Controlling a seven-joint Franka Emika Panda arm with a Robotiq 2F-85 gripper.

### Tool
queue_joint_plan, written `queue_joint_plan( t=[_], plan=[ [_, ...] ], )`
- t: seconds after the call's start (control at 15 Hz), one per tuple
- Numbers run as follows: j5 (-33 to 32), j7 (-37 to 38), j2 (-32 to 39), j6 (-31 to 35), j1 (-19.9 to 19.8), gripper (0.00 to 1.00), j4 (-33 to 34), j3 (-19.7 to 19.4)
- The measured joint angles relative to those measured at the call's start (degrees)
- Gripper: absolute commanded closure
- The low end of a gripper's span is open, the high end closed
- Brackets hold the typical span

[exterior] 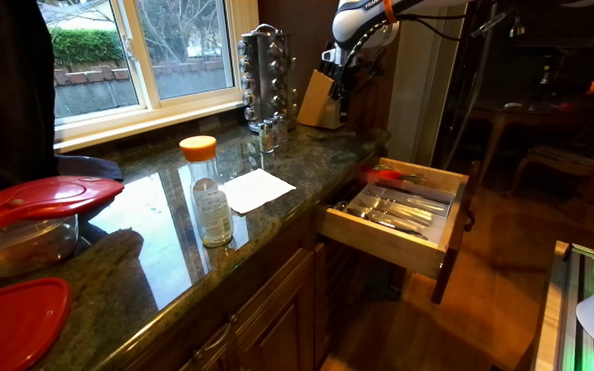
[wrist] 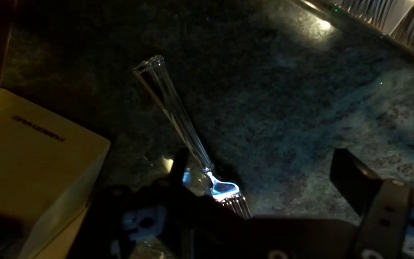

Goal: Put the forks into the utensil organizer

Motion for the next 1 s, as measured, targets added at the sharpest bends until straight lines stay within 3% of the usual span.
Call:
queue_joint_plan(
  t=[1.0],
  plan=[
    [5.58, 0.63, 7.58, 4.06, -4.19, 0.0, 5.25, 3.78]
  ],
)
